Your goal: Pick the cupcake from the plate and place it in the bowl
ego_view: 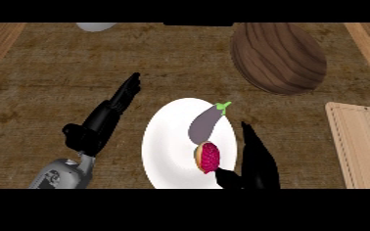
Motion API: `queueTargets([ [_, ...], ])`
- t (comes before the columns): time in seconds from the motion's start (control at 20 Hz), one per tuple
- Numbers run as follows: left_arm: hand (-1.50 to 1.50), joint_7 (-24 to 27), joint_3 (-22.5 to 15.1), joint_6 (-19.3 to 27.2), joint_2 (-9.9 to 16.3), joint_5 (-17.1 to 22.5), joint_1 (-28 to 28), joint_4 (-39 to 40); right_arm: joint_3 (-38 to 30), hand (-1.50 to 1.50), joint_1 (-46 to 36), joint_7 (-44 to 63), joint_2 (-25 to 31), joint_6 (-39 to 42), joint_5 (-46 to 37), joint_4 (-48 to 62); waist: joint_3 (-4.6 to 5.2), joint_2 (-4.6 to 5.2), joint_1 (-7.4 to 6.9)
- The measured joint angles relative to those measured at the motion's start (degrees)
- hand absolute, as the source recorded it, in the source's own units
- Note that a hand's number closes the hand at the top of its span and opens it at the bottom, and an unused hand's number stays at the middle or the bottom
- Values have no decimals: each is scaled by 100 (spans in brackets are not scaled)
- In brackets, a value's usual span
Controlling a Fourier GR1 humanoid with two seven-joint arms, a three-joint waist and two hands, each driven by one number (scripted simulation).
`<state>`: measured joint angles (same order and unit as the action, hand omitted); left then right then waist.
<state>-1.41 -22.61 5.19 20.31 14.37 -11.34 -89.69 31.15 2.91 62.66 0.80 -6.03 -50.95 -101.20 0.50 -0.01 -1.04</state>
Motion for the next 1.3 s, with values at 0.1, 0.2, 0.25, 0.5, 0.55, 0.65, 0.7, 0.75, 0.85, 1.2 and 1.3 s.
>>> queueTargets([
  [0.1,0,-16,3,-3,-23,-5,-35,30,111,-150,-161,334,-3,320,283,-189,-8,7,-6],
  [0.2,0,24,-21,-7,-55,-33,-25,66,144,-150,-335,559,0,501,556,-318,-10,14,-16],
  [0.25,0,22,-19,18,-84,-48,-46,84,136,-150,-404,634,2,582,696,-349,-12,17,-13],
  [0.5,0,28,-14,-2,-116,-58,-49,105,51,-150,-666,814,10,868,1142,-232,-14,18,-16],
  [0.55,0,69,-26,-2,-135,-81,-32,147,16,-150,-740,830,11,905,1213,-194,-14,21,-11],
  [0.65,0,65,-14,-42,-117,-70,-24,150,-42,-150,-861,854,12,959,1315,-83,-15,17,-11],
  [0.7,0,69,-11,-43,-127,-74,-21,162,-68,-150,-913,865,12,991,1339,-24,-16,15,-3],
  [0.75,0,89,-12,-54,-117,-88,0,170,-63,-150,-964,875,12,1008,1359,48,-16,12,-6],
  [0.85,0,25,-9,-53,-121,-77,9,92,-80,-150,-1107,888,12,1049,1357,164,-19,1,-8],
  [1.2,0,51,92,-134,-84,-44,52,94,27,-150,-1413,905,16,1089,1068,468,-19,-20,38],
  [1.3,0,92,87,-132,-87,-78,103,104,45,-150,-1510,908,17,1085,970,522,-20,-24,42],
])
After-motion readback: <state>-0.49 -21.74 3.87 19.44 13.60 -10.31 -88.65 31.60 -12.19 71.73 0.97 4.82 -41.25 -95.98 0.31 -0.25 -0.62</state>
